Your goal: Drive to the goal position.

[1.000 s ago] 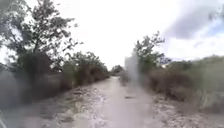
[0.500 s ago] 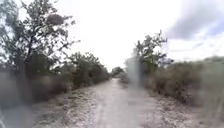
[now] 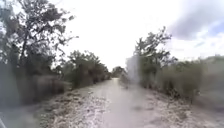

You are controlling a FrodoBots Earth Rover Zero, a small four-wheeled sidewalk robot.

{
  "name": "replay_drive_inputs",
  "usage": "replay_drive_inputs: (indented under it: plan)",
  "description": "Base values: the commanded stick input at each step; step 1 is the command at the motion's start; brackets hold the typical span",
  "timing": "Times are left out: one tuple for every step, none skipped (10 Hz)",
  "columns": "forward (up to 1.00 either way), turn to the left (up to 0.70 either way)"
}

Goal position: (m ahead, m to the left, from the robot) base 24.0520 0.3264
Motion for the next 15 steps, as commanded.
replay_drive_inputs:
  plan:
    - [0.69,0.01]
    - [0.69,0.01]
    - [0.69,0.01]
    - [0.69,0.01]
    - [0.69,0.01]
    - [0.69,0.01]
    - [0.69,0.01]
    - [0.69,0.01]
    - [0.69,0.01]
    - [0.69,0.01]
    - [0.69,0.01]
    - [0.69,0.01]
    - [0.69,0.01]
    - [0.69,0.01]
    - [0.69,0.01]
